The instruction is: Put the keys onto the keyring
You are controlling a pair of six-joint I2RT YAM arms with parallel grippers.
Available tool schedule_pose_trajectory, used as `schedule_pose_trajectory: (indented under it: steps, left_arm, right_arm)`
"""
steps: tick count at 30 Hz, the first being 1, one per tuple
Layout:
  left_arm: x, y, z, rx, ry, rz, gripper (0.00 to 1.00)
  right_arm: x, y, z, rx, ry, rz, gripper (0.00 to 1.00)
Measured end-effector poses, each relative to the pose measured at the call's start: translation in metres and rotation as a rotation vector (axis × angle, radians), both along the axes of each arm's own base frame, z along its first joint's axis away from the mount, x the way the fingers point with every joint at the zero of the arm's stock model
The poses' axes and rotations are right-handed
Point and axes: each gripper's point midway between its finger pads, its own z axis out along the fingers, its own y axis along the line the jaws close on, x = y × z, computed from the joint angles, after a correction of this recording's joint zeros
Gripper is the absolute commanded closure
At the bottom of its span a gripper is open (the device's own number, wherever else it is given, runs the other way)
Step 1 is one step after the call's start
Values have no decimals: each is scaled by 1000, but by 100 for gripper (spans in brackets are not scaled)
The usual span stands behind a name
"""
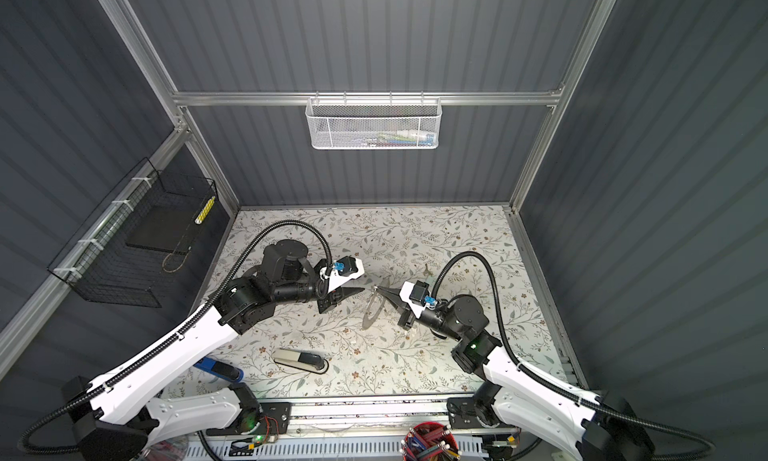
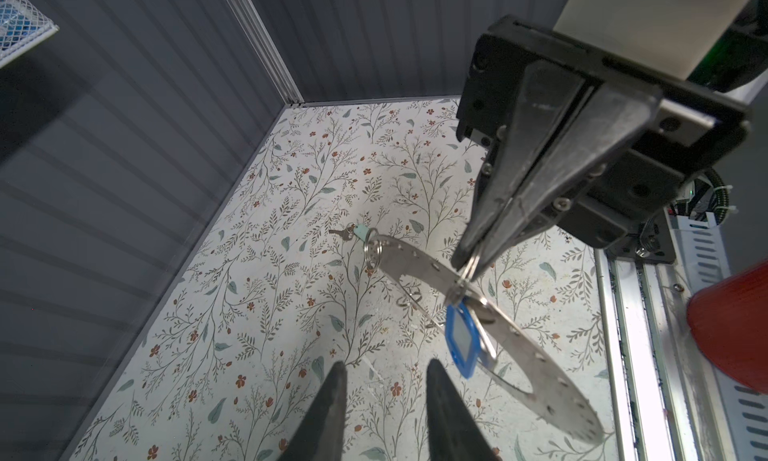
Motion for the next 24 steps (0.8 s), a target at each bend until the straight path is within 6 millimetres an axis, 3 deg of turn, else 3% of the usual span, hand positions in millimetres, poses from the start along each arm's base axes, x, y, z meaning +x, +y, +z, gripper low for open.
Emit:
schedule_pose_trajectory:
  steps: [3,7,11,24]
  left_arm:
    - [-4,-7,6,-25,8,-43,63]
    - [-10,-16,0,-26,41,-103,64]
    - [-11,-21,-8,-14,68,-136,68]
    - [-15,-23,-7,-21,66,-167,81]
  right_arm:
    - [-2,1,0,-2,0,11,100]
    - [-2,2,-1,-4,4,18,100]
    - [-2,2,-2,-3,8,21,100]
    - [-5,3,-1,0,8,46,100]
